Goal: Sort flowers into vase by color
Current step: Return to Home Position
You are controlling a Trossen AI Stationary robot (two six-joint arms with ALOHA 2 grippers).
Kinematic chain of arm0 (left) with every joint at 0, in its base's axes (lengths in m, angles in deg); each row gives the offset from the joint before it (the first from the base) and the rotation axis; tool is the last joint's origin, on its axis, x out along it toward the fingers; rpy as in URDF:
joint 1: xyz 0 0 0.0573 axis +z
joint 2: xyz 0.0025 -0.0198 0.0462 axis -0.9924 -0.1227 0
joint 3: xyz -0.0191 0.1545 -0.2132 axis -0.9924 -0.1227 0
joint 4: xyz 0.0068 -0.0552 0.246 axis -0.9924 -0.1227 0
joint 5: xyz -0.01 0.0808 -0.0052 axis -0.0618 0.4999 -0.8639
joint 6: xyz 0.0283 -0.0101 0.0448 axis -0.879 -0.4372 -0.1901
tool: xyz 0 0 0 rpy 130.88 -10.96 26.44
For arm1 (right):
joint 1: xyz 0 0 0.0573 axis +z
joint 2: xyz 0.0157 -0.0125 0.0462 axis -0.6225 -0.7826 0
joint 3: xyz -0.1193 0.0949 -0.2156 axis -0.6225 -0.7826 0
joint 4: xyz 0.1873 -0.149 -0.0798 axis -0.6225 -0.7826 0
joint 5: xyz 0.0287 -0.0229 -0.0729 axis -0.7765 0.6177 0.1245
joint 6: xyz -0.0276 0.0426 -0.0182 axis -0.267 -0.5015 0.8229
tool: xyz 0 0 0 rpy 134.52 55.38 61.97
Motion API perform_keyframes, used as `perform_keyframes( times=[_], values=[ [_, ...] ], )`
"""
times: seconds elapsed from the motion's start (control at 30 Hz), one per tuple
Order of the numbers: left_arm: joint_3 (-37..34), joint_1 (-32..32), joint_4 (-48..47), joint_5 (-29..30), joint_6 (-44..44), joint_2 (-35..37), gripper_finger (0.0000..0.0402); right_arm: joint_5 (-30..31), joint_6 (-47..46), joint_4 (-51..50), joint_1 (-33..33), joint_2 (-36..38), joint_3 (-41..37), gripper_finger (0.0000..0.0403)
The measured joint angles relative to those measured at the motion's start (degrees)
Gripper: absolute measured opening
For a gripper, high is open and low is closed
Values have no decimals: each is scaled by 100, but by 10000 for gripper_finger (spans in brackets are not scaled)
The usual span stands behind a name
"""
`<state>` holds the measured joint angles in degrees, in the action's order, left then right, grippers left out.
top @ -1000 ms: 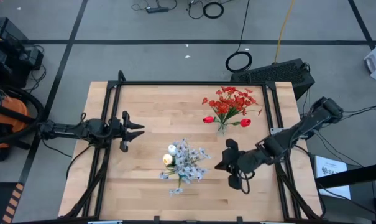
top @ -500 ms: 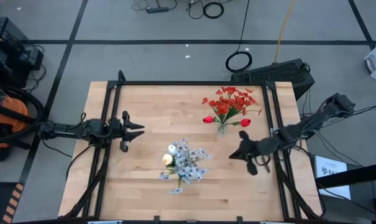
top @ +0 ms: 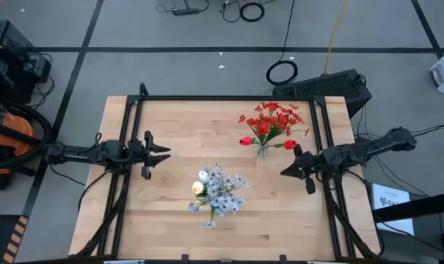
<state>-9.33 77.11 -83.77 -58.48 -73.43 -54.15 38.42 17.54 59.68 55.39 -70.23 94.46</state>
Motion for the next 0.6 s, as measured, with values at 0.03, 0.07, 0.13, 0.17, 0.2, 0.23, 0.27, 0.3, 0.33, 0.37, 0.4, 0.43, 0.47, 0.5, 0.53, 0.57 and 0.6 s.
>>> perform_keyframes(
  times=[0.03,0.07,0.13,0.17,0.2,0.23,0.27,0.3,0.33,0.37,0.4,0.43,0.47,0.5,0.53,0.57,0.6],
  values=[
    [0,0,0,-2,0,0,116,42,77,-19,-51,140,-9,0],
    [0,0,0,-2,0,0,116,125,146,-42,-91,261,-7,0],
    [-1,0,0,-4,0,0,116,312,288,-119,-171,520,-7,0],
    [-2,0,2,-4,0,0,116,328,366,-179,-222,640,-7,0],
    [-2,0,2,-4,-2,0,116,332,422,-271,-273,759,-7,0],
    [-2,0,2,-4,-2,0,116,308,447,-396,-330,877,-7,0],
    [-2,0,2,-4,-2,0,116,279,450,-529,-379,1000,-7,0],
    [-2,0,2,-4,-2,0,116,244,452,-658,-421,1123,-7,0],
    [-2,0,2,-4,-1,0,116,186,454,-768,-462,1229,-7,0],
    [-2,0,2,-4,-2,0,116,141,453,-883,-503,1337,-7,0],
    [-2,0,2,-4,-2,0,116,126,452,-959,-536,1430,-7,0],
    [-2,0,2,-4,-2,0,116,124,452,-1009,-568,1531,-7,0],
    [-2,0,2,-6,-1,0,116,126,456,-1000,-602,1547,-4,0],
    [-2,0,2,-7,-2,0,116,126,470,-948,-637,1545,0,0],
    [-2,0,2,-8,-2,-2,116,126,476,-970,-670,1544,-4,0],
    [-2,0,2,-7,-2,0,116,127,476,-972,-704,1546,-7,0],
    [-4,0,2,-9,-2,-2,116,129,473,-911,-742,1546,-33,0]
  ],
)
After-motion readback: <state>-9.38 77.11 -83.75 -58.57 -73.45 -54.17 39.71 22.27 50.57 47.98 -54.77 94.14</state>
